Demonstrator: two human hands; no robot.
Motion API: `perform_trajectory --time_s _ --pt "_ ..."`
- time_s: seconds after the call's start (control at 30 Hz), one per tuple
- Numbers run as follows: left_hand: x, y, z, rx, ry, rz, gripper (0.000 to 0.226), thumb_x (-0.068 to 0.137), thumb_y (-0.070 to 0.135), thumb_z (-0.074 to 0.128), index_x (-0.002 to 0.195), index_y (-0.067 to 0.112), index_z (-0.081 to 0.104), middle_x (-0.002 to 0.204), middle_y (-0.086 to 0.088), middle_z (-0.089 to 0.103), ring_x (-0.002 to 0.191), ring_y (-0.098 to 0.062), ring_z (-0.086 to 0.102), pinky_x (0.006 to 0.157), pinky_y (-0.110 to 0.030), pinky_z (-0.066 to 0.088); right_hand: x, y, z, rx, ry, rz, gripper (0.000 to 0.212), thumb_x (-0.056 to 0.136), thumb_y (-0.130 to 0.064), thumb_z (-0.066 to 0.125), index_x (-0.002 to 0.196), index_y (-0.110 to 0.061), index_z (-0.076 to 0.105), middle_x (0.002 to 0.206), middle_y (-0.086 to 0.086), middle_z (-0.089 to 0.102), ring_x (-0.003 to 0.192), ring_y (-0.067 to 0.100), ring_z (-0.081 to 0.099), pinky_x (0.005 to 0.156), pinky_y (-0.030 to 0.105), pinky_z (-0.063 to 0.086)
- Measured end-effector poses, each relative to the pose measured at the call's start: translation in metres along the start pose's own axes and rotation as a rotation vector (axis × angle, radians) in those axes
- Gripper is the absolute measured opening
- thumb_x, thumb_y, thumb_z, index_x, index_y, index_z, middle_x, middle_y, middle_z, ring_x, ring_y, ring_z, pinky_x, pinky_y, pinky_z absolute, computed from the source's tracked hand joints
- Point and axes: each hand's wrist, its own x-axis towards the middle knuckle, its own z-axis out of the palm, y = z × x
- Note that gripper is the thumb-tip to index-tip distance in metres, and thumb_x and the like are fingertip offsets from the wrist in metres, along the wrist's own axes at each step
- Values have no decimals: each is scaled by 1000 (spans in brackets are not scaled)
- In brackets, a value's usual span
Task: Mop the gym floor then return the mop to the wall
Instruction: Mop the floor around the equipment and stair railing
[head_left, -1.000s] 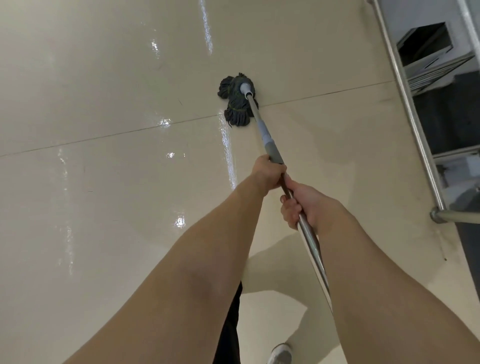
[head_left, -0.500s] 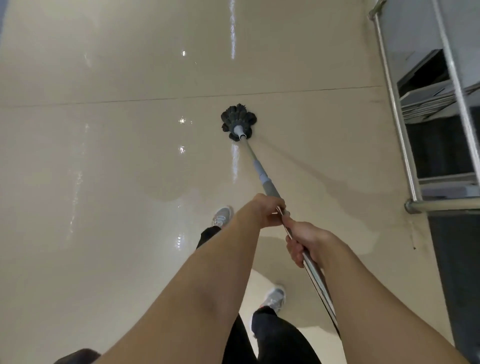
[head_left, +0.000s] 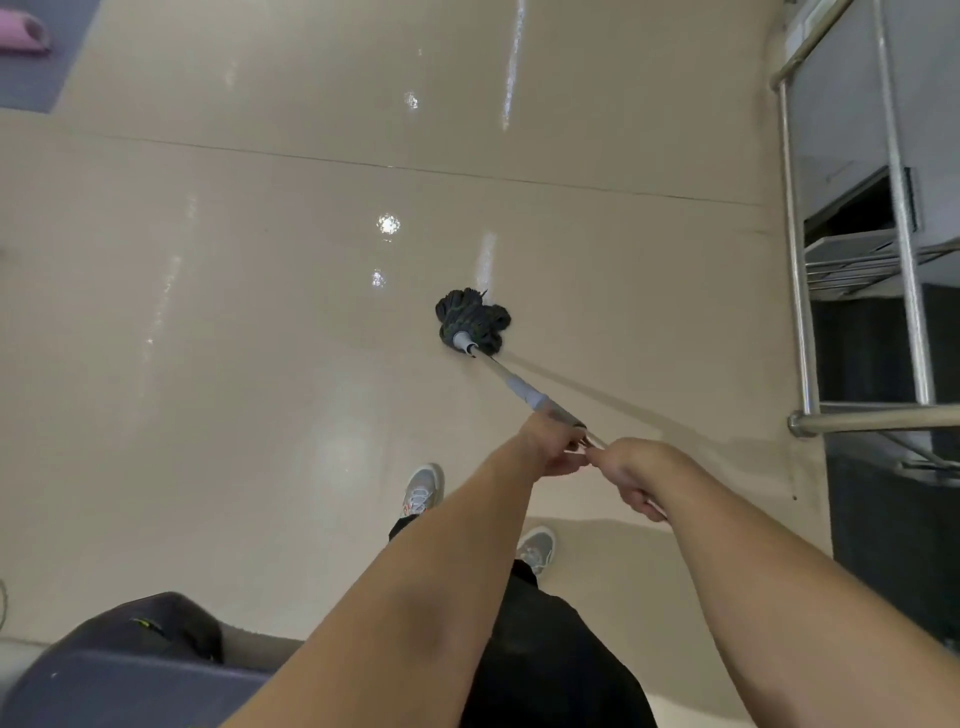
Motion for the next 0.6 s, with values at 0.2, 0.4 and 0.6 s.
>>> perform_trajectory --time_s 0.2,0.4,0.6 --pt "-4 51 -53 764 75 489 63 86 10 61 145 26 45 122 -12 61 101 -25 59 84 -30 51 -44 -89 -54 -336 420 -83 26 101 -36 41 107 -23 63 93 6 61 91 28 59 77 32 41" --pt "-16 117 -105 926 397 794 40 84 28 68 122 17 60 130 -9 44 112 -31 45 86 -41 46 -100 -183 -103 -732 663 -102 15 91 -28 62 106 -29 64 104 -6 57 99 20 58 80 29 41" --pt "-26 180 -137 1023 385 778 24 96 13 45 108 -1 61 106 -19 67 99 -38 64 71 -39 46 -123 -232 -119 -1073 1095 -301 24 87 -7 56 99 -22 70 94 -5 68 88 21 67 71 27 44"
